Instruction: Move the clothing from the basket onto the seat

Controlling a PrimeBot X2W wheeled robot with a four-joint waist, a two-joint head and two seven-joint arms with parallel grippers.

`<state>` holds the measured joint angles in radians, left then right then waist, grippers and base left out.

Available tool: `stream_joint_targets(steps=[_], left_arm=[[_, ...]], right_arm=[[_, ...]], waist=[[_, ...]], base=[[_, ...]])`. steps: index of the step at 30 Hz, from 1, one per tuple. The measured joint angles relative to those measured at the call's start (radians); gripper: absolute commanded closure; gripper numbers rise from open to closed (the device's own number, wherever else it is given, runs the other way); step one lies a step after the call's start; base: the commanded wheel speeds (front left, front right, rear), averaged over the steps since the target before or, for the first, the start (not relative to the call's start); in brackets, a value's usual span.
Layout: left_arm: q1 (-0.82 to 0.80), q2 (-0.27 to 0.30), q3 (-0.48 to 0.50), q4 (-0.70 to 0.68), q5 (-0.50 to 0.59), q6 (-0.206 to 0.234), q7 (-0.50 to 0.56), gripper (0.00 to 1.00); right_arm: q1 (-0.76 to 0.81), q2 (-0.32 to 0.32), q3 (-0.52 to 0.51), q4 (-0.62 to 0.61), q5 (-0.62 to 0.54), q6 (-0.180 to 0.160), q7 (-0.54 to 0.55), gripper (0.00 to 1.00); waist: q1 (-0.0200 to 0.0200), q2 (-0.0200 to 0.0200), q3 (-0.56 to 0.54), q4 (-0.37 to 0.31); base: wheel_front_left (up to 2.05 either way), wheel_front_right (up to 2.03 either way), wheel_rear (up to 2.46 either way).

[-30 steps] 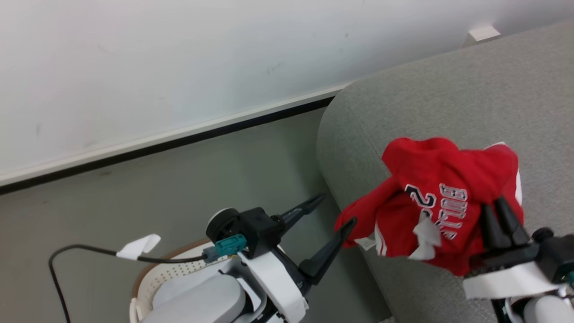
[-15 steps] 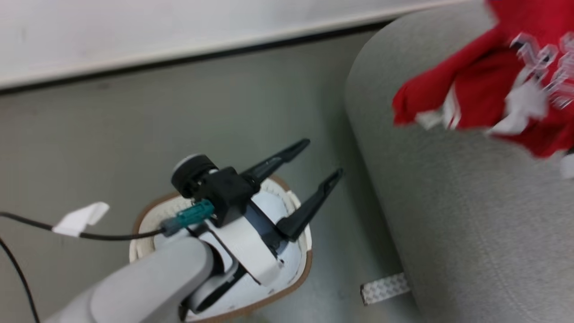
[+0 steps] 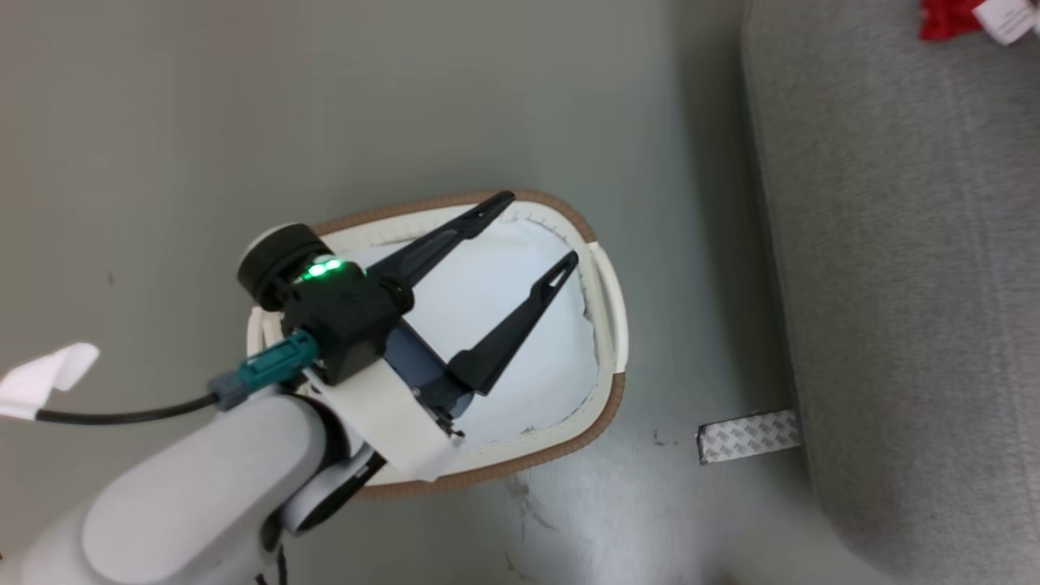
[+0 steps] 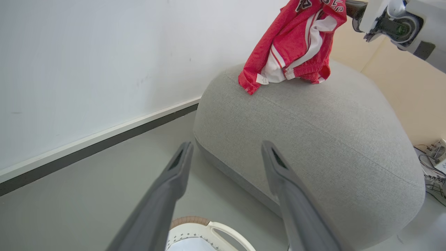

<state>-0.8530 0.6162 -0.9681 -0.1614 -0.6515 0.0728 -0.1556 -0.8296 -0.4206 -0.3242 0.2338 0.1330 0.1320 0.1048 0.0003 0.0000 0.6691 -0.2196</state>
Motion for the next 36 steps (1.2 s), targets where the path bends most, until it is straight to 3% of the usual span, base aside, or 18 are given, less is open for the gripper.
stream_joint_targets(steps=[6,11,15,16,17,18,26,31,36], left_arm=[[0.000,0.033,0.019,-0.011,-0.001,0.012,-0.004,0.00],[0.000,0.043,0.026,-0.019,-0.001,0.018,-0.004,0.00],[0.000,0.045,0.029,-0.013,-0.006,0.021,-0.006,0.00],[0.001,0.044,0.029,-0.010,-0.007,0.022,-0.011,0.00],[0.002,0.042,0.029,-0.006,-0.008,0.022,-0.014,0.00],[0.003,0.040,0.028,-0.002,-0.009,0.022,-0.017,0.00],[0.065,0.023,0.048,0.068,-0.062,0.043,-0.059,0.00],[0.127,0.011,0.082,0.110,-0.106,0.071,-0.085,0.00],[0.190,0.010,0.149,0.138,-0.136,0.105,-0.101,0.00]], right_arm=[[-0.018,-0.055,-0.022,0.176,-0.045,0.000,0.051,1.00],[-0.019,-0.064,-0.014,0.314,-0.084,0.000,0.146,1.00],[-0.019,-0.056,-0.014,0.351,-0.100,0.000,0.167,1.00],[-0.018,-0.052,-0.013,0.356,-0.105,0.000,0.163,0.82],[-0.017,-0.050,-0.009,0.359,-0.109,0.000,0.150,0.24],[-0.015,-0.049,-0.001,0.361,-0.111,0.000,0.140,0.00],[0.037,-0.082,0.148,0.387,-0.071,0.000,0.154,0.00],[0.110,-0.164,0.279,0.342,0.014,0.000,0.176,0.00],[0.167,-0.268,0.345,0.200,0.107,0.000,0.165,0.00]], waist=[[0.0000,0.0000,0.067,0.029],[0.0000,0.0000,0.089,0.038],[-0.0001,0.0000,0.076,0.036],[-0.0001,0.0000,0.069,0.036],[-0.0001,0.0000,0.060,0.035],[-0.0001,0.0000,0.051,0.035],[-0.0002,0.0000,-0.080,0.023],[-0.0003,0.0000,-0.202,0.015],[-0.0006,0.0000,-0.332,0.015]], base=[[0.00,0.00,0.00],[0.00,0.00,0.00],[0.00,0.00,0.00],[0.00,0.00,0.00],[0.00,0.00,0.00],[0.00,0.00,0.00],[0.00,0.00,0.00],[0.00,0.00,0.00],[0.00,0.00,0.00]])
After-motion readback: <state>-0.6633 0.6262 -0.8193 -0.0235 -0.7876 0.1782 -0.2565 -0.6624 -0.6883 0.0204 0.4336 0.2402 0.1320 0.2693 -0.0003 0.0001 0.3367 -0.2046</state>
